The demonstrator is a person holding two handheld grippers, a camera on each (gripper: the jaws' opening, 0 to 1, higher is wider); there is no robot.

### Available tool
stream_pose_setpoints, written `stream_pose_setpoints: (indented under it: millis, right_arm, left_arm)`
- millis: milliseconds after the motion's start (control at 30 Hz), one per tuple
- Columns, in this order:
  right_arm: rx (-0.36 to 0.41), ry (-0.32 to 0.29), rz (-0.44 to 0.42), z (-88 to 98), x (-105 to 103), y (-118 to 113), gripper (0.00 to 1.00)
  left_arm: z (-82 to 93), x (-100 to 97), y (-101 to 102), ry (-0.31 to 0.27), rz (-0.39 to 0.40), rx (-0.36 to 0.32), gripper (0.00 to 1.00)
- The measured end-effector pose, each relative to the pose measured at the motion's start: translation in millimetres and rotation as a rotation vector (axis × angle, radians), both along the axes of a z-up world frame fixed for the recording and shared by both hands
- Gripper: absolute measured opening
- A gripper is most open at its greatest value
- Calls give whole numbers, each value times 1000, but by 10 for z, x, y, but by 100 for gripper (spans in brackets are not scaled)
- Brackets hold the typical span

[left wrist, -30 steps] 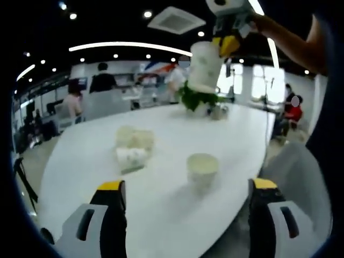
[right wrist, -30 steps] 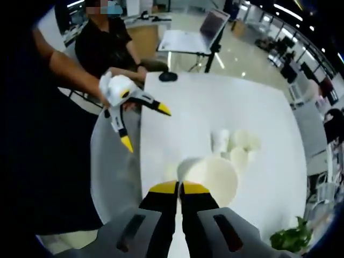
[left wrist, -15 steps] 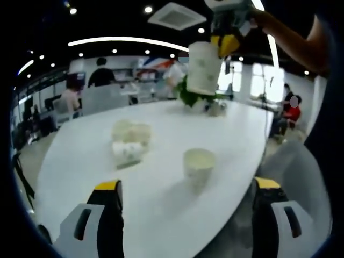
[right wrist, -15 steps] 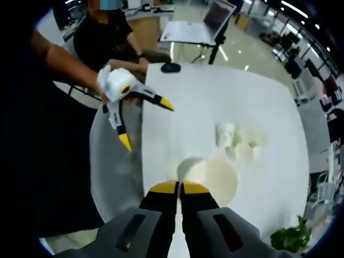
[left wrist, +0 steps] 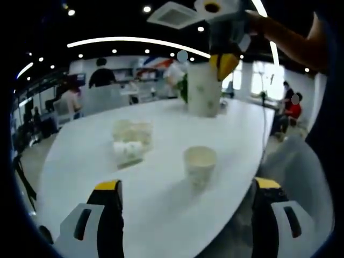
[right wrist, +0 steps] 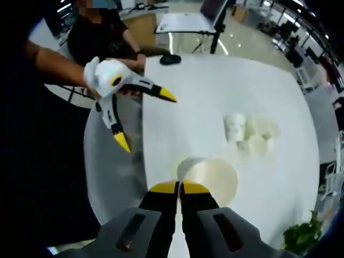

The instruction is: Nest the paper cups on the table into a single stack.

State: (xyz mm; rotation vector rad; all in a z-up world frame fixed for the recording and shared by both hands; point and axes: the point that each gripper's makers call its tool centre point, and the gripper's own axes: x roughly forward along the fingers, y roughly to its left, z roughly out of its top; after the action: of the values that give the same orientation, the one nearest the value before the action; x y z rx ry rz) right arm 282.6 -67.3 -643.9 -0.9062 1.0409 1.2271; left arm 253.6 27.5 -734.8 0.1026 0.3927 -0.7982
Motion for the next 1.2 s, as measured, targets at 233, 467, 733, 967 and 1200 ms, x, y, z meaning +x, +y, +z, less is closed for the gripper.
stream_pose_setpoints:
  millis: [233,467,733,967,1200]
  right_arm:
    - [0,28,-32,-276,-23,53,0]
    - [-17,53,-61,-548,-51,59,0]
    - [-25,63,-116,-890,-15,58,0]
    - [-26,74,-150,-1121,-12,64,0]
    - [-22,77,-178,-1314,-4,87,0]
  left_arm:
    - [-22,1,4,3,0,4,98]
    - [-35,0,6,5,-1,7,98]
    - [-43,-2,0,8,-1,8,97]
    - [-54,4,3,11,1,8,96]
    - [-56,4,0,9,1,7,96]
